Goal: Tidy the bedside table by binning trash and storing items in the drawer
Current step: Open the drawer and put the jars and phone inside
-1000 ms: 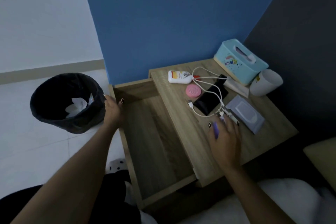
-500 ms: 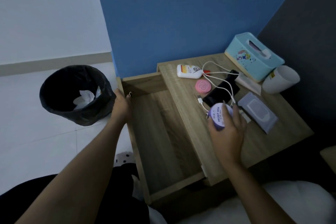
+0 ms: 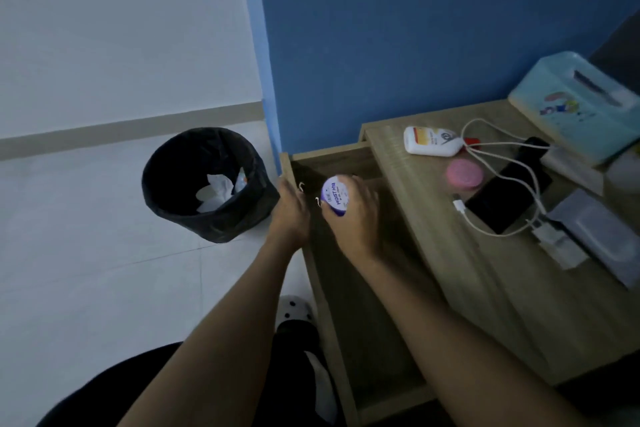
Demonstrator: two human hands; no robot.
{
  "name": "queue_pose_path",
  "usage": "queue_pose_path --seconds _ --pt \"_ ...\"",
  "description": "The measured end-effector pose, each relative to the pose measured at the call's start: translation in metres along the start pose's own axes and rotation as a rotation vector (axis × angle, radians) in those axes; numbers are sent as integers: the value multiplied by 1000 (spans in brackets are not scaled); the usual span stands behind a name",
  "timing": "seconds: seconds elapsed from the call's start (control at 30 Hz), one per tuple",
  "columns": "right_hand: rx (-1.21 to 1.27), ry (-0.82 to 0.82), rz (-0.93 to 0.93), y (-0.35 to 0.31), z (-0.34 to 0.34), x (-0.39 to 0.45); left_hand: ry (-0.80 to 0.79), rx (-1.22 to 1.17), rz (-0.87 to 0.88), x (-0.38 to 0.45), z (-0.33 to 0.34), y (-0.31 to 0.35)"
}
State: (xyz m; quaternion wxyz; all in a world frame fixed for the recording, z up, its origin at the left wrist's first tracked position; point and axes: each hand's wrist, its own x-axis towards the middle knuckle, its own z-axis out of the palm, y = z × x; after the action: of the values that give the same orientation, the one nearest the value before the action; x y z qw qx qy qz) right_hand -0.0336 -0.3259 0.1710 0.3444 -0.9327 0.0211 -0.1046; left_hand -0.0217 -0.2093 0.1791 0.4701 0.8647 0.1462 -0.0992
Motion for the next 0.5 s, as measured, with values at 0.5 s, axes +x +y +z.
queue_pose_path --seconds 0.5 --pt "-134 -273 83 14 80 27 -21 -89 23 9 4 -10"
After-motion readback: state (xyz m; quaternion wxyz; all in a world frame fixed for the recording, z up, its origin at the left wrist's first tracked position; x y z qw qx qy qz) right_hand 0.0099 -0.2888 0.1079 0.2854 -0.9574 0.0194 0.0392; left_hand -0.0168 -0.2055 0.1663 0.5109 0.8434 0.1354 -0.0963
